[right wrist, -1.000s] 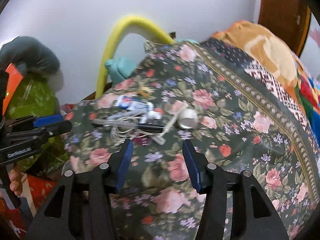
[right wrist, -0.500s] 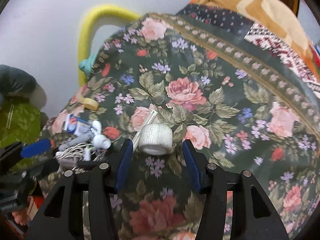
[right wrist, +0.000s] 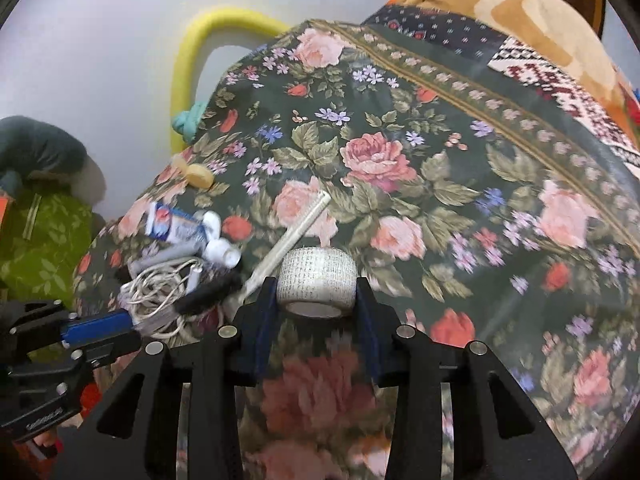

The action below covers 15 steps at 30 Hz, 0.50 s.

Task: Collect trash
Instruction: 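Grasp the white tape roll with the right gripper while the left grasps the clear pen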

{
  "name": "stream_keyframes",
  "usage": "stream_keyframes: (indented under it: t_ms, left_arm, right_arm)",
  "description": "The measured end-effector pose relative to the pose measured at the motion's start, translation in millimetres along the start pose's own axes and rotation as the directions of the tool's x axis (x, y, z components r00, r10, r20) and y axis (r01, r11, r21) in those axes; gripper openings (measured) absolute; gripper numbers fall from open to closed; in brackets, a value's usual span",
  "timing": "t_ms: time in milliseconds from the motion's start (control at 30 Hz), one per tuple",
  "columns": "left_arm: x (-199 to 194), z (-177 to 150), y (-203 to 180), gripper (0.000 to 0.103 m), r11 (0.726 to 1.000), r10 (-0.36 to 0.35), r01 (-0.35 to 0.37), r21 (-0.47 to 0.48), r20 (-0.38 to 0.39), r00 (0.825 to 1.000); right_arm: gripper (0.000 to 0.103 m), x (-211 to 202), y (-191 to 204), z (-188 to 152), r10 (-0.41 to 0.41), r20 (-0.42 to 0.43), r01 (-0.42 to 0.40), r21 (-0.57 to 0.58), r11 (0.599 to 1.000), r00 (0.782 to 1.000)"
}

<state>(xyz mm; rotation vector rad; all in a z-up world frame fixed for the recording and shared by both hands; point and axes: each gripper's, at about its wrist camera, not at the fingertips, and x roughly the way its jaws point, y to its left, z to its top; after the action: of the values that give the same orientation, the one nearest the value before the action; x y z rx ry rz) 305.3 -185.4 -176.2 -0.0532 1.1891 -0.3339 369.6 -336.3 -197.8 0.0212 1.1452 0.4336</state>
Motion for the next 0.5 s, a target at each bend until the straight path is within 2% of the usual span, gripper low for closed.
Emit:
stream_keyframes:
  t_ms: [100,267,367,500]
  left_arm:
    - [4,-8,-11,0.007,1.000,-0.015,0.015,0.001,-0.041,0.999]
    - [8,-22,-31,0.007,0.999,-0.032,0.034,0.021,-0.084,0.996]
    - [10,-25,-38,0.007,0.999,0.000,0.004,0.044,-0.081,0.997]
    - [15,-17,-35,0.009,1.000,0.000,0.001,0.011,-0.074,0.997]
  right_arm:
    - [0.034,-23,-5,-16,-0.005,0.014,0.005,-0.008,1.000,1.000]
    - [0.034,-41,-2,-34,-0.031,0.023,0.032,-0.046,0.998,0.999]
    - [0.034,-49,-2,-43,-0.032,0.025,0.033,-0.053,0.998,0.999]
    - [0.034,-46,-3,-46,-0.027,0.022,0.028,-0.038,0.999,0.999]
